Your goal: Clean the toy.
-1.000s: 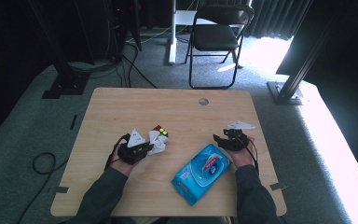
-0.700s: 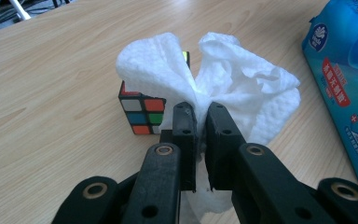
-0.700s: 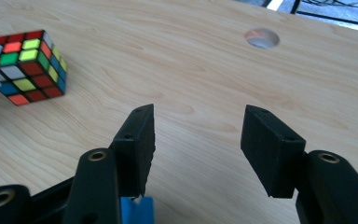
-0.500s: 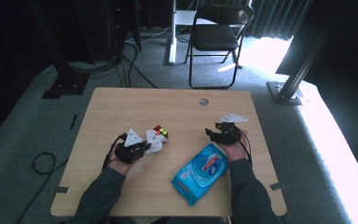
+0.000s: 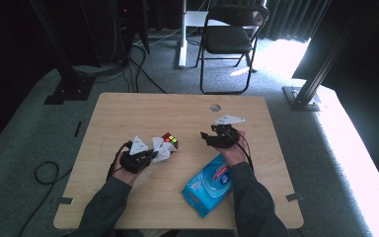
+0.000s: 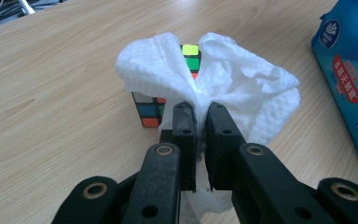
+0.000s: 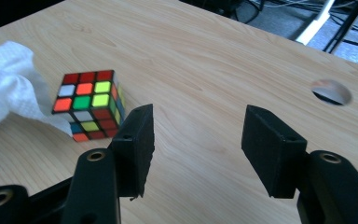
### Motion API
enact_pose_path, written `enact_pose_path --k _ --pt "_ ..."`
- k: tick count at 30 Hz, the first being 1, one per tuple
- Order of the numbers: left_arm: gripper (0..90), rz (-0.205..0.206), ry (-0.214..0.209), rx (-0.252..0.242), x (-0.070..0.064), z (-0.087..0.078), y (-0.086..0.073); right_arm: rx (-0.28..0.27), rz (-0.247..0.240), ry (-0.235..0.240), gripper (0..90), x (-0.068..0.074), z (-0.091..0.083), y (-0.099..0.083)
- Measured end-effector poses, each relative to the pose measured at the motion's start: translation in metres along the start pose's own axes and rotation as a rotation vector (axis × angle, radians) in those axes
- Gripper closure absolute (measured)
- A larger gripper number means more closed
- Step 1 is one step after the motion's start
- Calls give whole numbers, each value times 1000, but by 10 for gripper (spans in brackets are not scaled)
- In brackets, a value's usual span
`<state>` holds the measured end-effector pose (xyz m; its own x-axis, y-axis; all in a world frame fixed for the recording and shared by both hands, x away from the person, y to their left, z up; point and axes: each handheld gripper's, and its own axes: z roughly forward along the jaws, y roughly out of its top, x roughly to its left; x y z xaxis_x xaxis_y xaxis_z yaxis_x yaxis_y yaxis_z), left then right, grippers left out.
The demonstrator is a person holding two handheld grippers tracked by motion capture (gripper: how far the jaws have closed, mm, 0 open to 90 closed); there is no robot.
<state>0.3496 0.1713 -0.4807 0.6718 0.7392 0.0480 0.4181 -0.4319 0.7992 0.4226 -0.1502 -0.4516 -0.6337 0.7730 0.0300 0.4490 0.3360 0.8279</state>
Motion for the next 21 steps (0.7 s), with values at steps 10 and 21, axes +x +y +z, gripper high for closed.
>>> enact_pose_path --k 10,21 --pt "838 -7 4 -3 2 -1 -1 0 -19 60 441 15 30 7" --pt "838 -25 25 -14 9 -7 -2 3 -46 119 425 40 52 13"
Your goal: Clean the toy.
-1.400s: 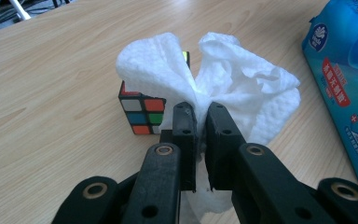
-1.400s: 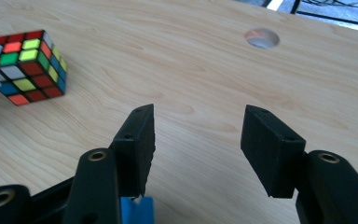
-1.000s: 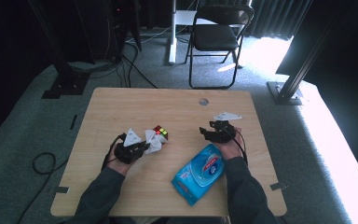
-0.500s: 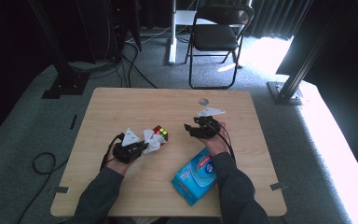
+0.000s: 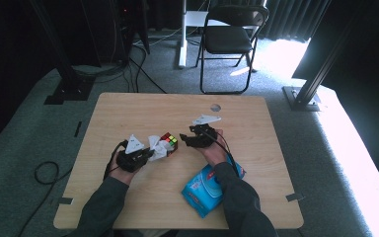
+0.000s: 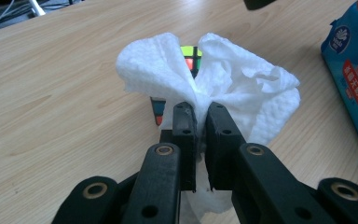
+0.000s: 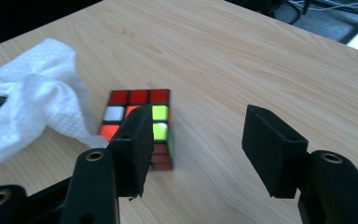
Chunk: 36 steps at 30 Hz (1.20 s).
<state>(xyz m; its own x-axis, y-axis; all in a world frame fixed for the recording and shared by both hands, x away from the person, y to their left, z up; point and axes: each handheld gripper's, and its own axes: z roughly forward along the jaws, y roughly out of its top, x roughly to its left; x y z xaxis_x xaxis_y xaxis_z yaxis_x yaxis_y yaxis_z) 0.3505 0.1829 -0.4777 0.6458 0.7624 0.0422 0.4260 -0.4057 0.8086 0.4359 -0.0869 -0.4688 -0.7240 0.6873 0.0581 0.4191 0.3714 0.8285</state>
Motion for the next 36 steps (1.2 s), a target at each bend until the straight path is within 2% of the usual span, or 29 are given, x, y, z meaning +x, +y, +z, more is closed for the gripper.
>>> enact_pose_path --k 5,10,14,18,23,26,30,36 --pt "838 -4 16 -1 4 -2 -2 11 -19 20 396 11 12 2" --pt "838 -16 27 -9 8 -5 -2 50 -35 38 375 19 21 4" --pt "838 -20 31 -11 10 -7 -3 39 -43 49 363 26 23 11" --pt "838 -22 35 -11 11 -8 -3 58 -50 47 338 30 30 11" --pt "838 -29 49 -15 15 -9 -5 109 -71 34 301 34 42 5" --pt "838 -47 54 -16 18 -10 -8 129 -80 28 285 35 48 2" --pt "838 -57 62 -19 22 -11 -9 123 -65 40 283 37 51 2" --pt "838 -65 70 -27 24 -14 -9 131 -86 35 235 44 56 1"
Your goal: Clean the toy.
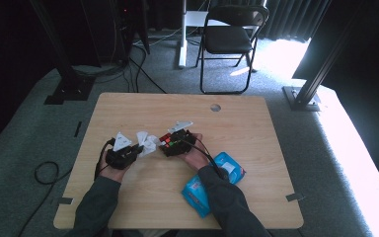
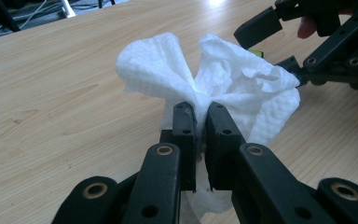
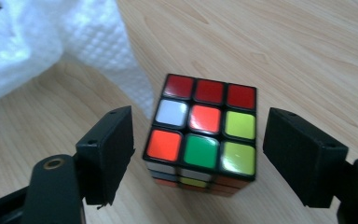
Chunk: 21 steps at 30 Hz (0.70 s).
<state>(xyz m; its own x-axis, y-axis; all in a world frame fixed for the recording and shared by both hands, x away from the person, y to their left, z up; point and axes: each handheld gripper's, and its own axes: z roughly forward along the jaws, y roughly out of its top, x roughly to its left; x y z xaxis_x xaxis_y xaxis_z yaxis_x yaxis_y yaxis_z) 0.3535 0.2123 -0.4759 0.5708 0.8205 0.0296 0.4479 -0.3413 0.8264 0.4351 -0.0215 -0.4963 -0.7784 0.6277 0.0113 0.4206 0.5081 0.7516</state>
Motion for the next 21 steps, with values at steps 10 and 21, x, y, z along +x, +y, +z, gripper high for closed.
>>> enact_pose_path --k 10,21 --pt "838 -7 4 -5 3 -3 0 84 17 -2 281 -4 13 -2" --pt "838 -16 7 -11 4 -4 -1 99 22 6 315 -4 16 -3"
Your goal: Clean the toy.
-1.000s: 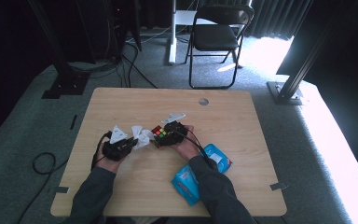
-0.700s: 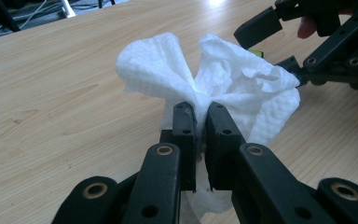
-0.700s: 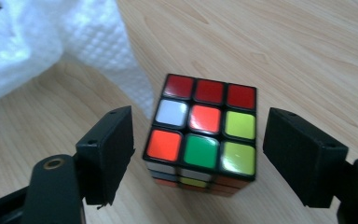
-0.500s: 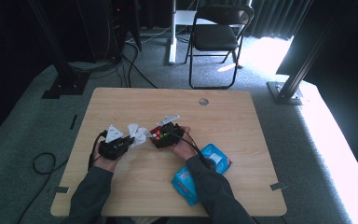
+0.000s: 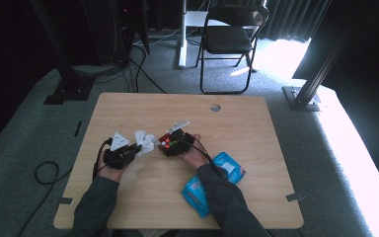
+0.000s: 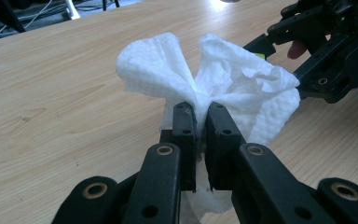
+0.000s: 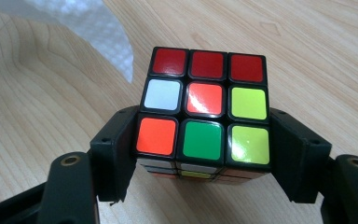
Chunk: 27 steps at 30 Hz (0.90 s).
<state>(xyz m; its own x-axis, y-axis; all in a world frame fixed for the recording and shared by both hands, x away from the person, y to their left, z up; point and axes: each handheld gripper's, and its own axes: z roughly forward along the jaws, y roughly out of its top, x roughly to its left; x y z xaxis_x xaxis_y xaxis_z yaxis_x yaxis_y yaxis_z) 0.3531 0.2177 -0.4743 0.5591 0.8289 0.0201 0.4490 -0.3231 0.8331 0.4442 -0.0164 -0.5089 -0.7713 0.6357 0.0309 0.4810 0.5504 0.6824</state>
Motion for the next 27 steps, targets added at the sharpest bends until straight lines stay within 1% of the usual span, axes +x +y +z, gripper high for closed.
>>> enact_pose_path --k 8,11,14,17,19,20,23,25,27 --pt "838 -5 -2 1 0 0 -1 4 1 -1 330 0 0 -1" --pt "839 -6 -5 2 -1 1 -1 4 -16 3 335 3 -1 -1" --pt "838 0 -6 5 -2 1 0 -1 -44 -7 339 6 -1 -1" --pt "838 -3 -7 3 -3 2 1 -7 -58 -2 341 8 -2 -1" --pt "839 -3 -11 1 -3 2 2 -16 -76 3 341 10 -3 -1" --pt "839 -3 -11 1 -3 2 2 -16 -76 3 341 10 -3 -1" --pt "839 2 -9 0 -3 3 4 -45 -105 18 341 14 -7 0" --pt "838 3 -7 5 -1 5 8 -65 -117 35 342 16 -9 0" --pt "839 11 -3 14 -1 8 11 -77 -132 40 342 19 -11 0"
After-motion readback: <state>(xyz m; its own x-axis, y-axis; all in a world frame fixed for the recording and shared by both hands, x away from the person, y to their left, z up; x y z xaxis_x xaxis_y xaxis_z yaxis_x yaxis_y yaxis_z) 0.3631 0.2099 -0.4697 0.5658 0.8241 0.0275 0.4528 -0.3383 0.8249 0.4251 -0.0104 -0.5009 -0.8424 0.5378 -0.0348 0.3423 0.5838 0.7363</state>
